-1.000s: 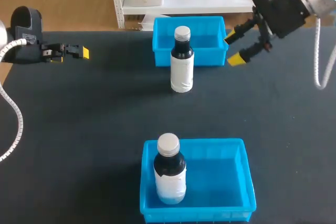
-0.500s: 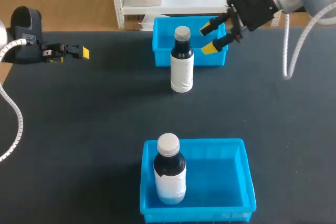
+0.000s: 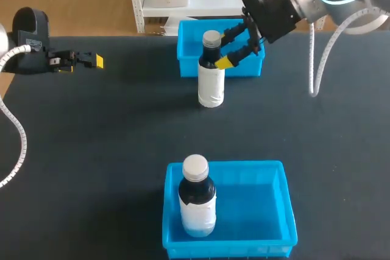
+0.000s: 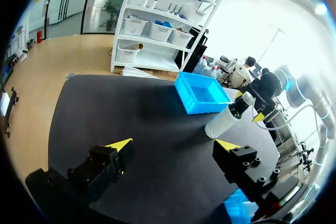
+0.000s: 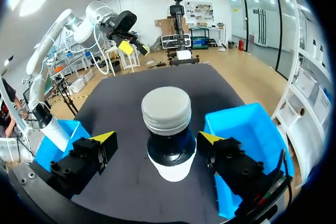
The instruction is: Pick up the bottle, and place it in the far bin if it is heavy, or in the near bin if it is light.
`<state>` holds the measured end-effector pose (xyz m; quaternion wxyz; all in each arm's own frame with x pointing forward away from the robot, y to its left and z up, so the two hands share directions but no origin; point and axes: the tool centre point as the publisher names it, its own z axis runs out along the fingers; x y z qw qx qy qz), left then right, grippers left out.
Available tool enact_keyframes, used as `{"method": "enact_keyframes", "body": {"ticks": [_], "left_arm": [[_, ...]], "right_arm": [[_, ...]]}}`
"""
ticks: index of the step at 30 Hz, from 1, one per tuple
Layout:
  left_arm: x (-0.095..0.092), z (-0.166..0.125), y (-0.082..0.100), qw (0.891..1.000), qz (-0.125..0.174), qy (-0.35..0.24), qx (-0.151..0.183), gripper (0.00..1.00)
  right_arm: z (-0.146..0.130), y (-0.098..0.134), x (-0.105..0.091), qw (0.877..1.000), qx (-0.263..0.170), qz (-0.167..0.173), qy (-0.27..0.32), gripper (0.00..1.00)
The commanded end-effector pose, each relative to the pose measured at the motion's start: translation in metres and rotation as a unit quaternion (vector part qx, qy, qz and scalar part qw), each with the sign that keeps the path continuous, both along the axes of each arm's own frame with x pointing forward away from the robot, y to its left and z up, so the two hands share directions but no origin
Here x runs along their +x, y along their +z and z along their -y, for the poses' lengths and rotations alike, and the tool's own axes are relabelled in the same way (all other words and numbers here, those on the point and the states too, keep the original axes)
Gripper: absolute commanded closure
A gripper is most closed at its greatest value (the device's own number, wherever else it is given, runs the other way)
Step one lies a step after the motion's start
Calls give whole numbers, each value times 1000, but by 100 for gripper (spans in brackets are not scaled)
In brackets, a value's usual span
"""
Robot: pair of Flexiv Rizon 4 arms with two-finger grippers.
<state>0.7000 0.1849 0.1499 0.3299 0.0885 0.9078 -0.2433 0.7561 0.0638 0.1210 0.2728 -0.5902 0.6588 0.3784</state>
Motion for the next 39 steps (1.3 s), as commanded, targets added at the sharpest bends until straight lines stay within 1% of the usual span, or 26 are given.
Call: {"method": "enact_keyframes", "body": {"ticks": [1, 8, 21, 23, 25, 26, 28, 39], "left_arm": [[0, 0, 0, 1000, 0, 0, 0, 0], [0, 0, 0, 1000, 0, 0, 0, 0], [0, 0, 0, 1000, 0, 0, 0, 0], [0, 0, 0, 1000, 0, 0, 0, 0], [0, 0, 0, 1000, 0, 0, 0, 0], [0, 0, 0, 1000, 0, 0, 0, 0], [0, 0, 0, 1000, 0, 0, 0, 0], [0, 0, 0, 1000, 0, 0, 0, 0]], "right_arm": [[-5, -2, 2, 1000, 5, -1, -2, 0], [-11, -2, 4, 1000, 3, 5, 2, 0], [-18, -2, 6, 1000, 3, 3, 1, 1], [-19, -2, 6, 1000, 4, 3, 0, 9], [-19, -3, 7, 1000, 5, 2, -1, 35], [-19, -3, 7, 1000, 5, 2, -2, 41], [-20, -3, 7, 1000, 6, 2, -2, 47], [-20, -3, 8, 1000, 7, 0, -6, 52]]}}
